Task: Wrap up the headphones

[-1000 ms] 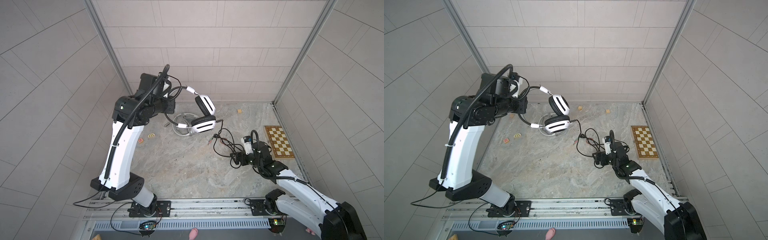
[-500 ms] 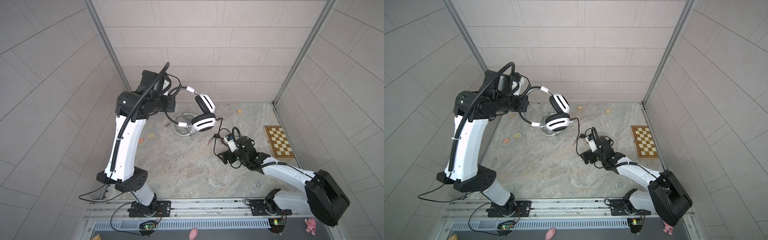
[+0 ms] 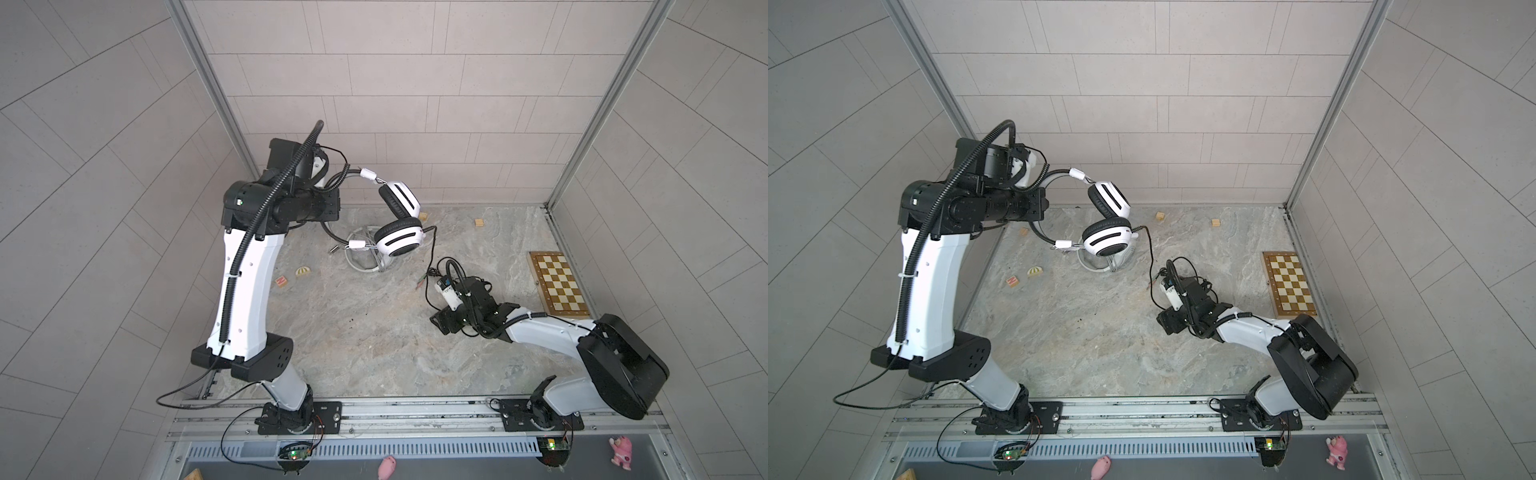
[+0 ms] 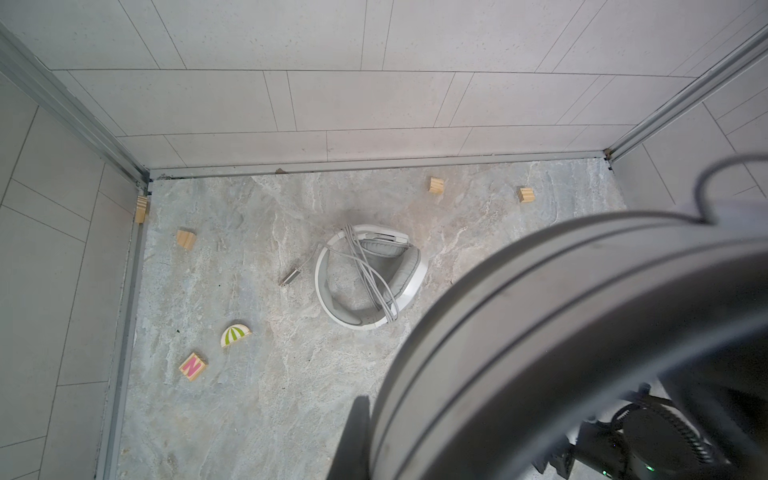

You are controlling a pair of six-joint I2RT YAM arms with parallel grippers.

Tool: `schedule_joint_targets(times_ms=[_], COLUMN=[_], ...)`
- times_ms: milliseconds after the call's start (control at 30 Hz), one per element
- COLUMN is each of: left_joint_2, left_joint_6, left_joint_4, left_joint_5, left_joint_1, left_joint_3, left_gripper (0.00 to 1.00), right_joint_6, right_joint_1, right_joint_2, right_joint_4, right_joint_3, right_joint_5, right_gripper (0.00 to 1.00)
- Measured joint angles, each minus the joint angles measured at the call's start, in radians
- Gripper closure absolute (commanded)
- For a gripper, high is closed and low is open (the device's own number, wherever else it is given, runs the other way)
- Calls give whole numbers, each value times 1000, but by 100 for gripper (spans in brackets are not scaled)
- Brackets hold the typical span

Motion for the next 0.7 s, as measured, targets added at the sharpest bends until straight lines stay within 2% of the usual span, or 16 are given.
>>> schedule_joint_targets(times_ms=[100,233,333,500,700], left_joint_2=[0,0,0,-42,-127], left_joint_6=[-13,-36,-57,-132,-246], left_joint_4=[8,25,37,135,304], left_joint_5=[41,80,82,44,-63], left_joint_1=[35,78,95,97,74], left_joint_3=[0,-8,-27,-189,-472], left_gripper=[100,100,100,100,100], right_joint_6=[0,-4,8,23,29], right_joint_1=[0,3,16,120,252], right_joint_2=[73,96,53,-100,-195], right_joint_4=[-72,-117,-149,-289,-561], right_joint_3=[68,117,111,133,326], right_joint_5=[18,19,26,112,213], right_gripper=[49,85,97,100,100])
